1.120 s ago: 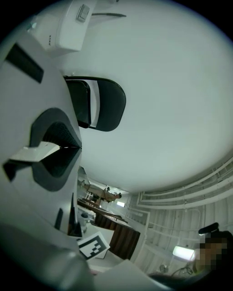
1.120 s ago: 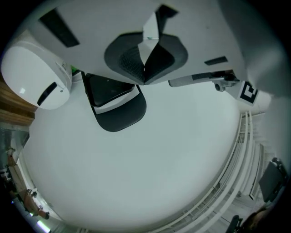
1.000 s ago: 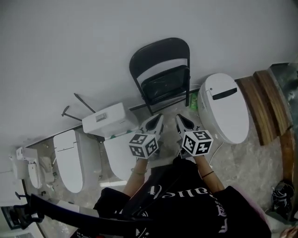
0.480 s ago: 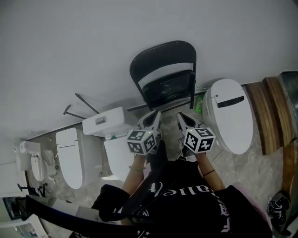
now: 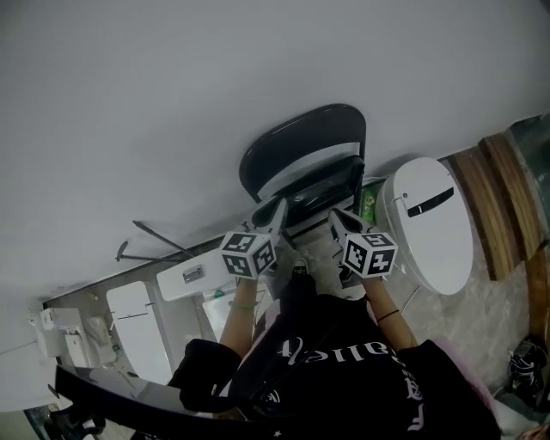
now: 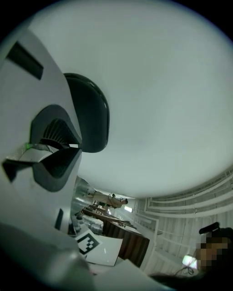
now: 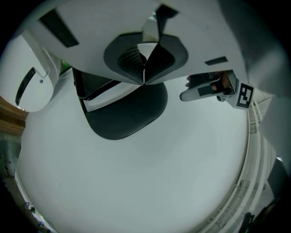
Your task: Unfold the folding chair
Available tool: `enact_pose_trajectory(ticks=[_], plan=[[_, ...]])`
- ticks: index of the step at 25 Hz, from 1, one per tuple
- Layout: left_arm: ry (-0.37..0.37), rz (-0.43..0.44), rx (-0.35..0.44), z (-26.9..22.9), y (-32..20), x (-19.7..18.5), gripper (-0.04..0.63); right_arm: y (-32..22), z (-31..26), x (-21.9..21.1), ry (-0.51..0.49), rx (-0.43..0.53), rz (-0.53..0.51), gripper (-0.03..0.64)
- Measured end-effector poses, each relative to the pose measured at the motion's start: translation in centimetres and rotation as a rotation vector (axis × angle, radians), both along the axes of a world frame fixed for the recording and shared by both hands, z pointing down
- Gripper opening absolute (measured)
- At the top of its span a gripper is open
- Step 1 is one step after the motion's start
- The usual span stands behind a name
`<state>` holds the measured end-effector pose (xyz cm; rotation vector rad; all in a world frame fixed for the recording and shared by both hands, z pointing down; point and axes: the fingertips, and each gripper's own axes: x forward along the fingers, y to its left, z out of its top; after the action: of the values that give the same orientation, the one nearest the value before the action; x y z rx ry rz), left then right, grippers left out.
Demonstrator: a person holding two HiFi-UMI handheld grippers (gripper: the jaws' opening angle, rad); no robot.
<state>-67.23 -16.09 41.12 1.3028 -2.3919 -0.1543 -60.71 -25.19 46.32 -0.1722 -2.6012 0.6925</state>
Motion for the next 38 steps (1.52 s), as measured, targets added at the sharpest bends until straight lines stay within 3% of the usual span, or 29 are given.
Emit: enact_pose_trajectory(ticks=[2, 5, 10, 12, 14, 17, 20, 26, 32, 38], plan=[[-0.007, 0.033, -0.015, -0.7, 0.7, -4.0, 0.03, 0.1, 0.7, -2.5, 0.018, -0.045, 0.012, 0.015], [-0.027, 0.086, -0.068, -1.4, 1.5, -9.8, 0.131, -0.1, 2.2, -5.3, 0.055, -0.093, 0.043, 0.016], [-0.079, 0.245, -0.255, -0.2, 0.9, -16.5, 0.199, -1.2, 5.4, -8.6, 0.118, -0.203, 0.134, 0.025], [-0.085, 0.317, -0.326, 0.6, 0.0, -18.1, 0.21, -1.6, 6.6, -9.6, 0.129, -0.261, 0.159, 0.082], [-0.079, 0.401, -0.374, 1.4, -1.1, -18.8, 0.21, -2.1, 7.4, -10.3, 0.134, -0.297, 0.188, 0.14], [-0.073, 0.512, -0.432, 2.6, -2.7, -18.6, 0.21, -2.8, 9.4, -11.2, 0.172, -0.296, 0.227, 0.167], [-0.097, 0.568, -0.489, 3.8, -4.4, -18.5, 0.21, -3.4, 12.1, -12.1, 0.227, -0.271, 0.239, 0.215], [-0.093, 0.611, -0.539, 4.9, -6.3, -17.8, 0.209, -3.7, 16.9, -14.4, 0.282, -0.376, 0.306, 0.244], [-0.047, 0.58, -0.556, 5.3, -6.7, -18.2, 0.17, -5.3, 19.2, -17.7, 0.23, -0.548, 0.415, 0.244], [-0.048, 0.568, -0.573, 5.7, -6.8, -18.5, 0.146, -5.7, 20.4, -20.4, 0.225, -0.597, 0.376, 0.241]])
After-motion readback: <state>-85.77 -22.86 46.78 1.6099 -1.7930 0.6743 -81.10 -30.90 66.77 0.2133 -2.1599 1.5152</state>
